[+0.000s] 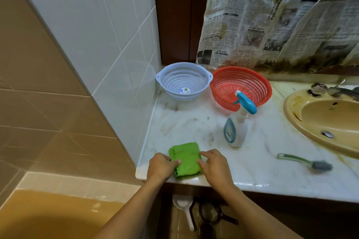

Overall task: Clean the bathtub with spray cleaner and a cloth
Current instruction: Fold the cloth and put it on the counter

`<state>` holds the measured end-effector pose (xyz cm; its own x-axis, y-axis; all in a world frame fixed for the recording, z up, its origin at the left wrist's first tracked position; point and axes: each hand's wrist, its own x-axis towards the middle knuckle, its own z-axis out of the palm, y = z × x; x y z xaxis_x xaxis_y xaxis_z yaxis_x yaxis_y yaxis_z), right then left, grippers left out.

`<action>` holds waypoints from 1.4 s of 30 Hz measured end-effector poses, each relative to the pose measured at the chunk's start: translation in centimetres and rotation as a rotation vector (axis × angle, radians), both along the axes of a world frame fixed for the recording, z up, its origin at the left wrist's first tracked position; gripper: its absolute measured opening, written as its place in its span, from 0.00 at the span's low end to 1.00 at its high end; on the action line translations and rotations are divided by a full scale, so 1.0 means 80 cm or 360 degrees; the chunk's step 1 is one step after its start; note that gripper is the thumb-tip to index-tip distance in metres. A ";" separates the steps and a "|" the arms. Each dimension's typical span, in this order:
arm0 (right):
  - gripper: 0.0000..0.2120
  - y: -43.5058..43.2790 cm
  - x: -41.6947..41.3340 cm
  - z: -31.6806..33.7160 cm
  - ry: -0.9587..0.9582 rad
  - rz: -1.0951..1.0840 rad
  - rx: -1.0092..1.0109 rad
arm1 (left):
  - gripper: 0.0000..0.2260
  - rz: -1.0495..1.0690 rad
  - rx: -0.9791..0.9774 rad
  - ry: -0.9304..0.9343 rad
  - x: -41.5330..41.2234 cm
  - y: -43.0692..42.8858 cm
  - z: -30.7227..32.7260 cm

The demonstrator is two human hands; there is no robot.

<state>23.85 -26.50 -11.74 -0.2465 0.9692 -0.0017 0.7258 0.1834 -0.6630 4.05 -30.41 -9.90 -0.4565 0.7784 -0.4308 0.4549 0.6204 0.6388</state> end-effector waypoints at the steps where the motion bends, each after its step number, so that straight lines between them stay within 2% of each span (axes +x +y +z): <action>1: 0.16 0.000 -0.003 0.000 -0.0027 -0.0043 -0.0100 | 0.22 -0.0028 -0.0015 0.0010 0.002 -0.001 0.000; 6: 0.17 -0.012 -0.014 0.003 -0.0090 -0.0053 -0.0198 | 0.20 -0.0095 -0.0033 0.0129 0.004 -0.008 0.000; 9: 0.18 -0.019 -0.013 0.007 -0.0038 -0.0098 -0.0238 | 0.23 -0.0122 -0.0035 0.0189 0.000 -0.015 0.004; 12: 0.19 -0.023 -0.013 0.012 0.0031 -0.0163 -0.0282 | 0.26 -0.0180 -0.0054 0.0143 0.002 -0.023 0.006; 18: 0.17 -0.034 -0.025 0.019 0.0069 -0.0267 -0.0358 | 0.25 -0.0194 -0.0034 0.0071 0.007 -0.032 0.007; 20: 0.16 -0.031 -0.025 0.024 0.0108 -0.0330 -0.0397 | 0.21 -0.0170 -0.0003 0.0042 0.010 -0.034 0.009; 23: 0.16 -0.031 -0.025 0.026 0.0188 -0.0415 -0.0450 | 0.09 -0.0171 0.0036 0.0006 0.013 -0.033 0.014; 25: 0.16 -0.033 -0.024 0.022 0.0272 -0.0452 -0.0464 | 0.06 -0.0128 0.0053 -0.0082 0.015 -0.032 0.018; 29: 0.16 -0.032 -0.017 0.017 0.0344 -0.0462 -0.0441 | 0.12 0.0073 0.0029 -0.0368 0.019 -0.024 0.010; 34: 0.14 -0.014 -0.006 0.016 0.0286 -0.0361 -0.0348 | 0.16 0.0238 0.0078 -0.0347 0.031 -0.007 0.001; 36: 0.15 0.000 -0.001 0.019 0.0239 -0.0287 -0.0337 | 0.12 0.0303 0.0092 -0.0377 0.039 0.002 0.000; 38: 0.16 0.014 0.007 0.018 0.0202 -0.0185 -0.0374 | 0.05 0.0324 0.0089 -0.0383 0.046 0.013 -0.003; 40: 0.16 0.027 0.018 0.018 0.0182 -0.0109 -0.0406 | 0.07 0.0361 0.0082 -0.0369 0.050 0.024 -0.005; 42: 0.16 0.037 0.034 0.023 0.0230 -0.0153 -0.0346 | 0.14 0.0433 0.0100 -0.0346 0.054 0.032 -0.006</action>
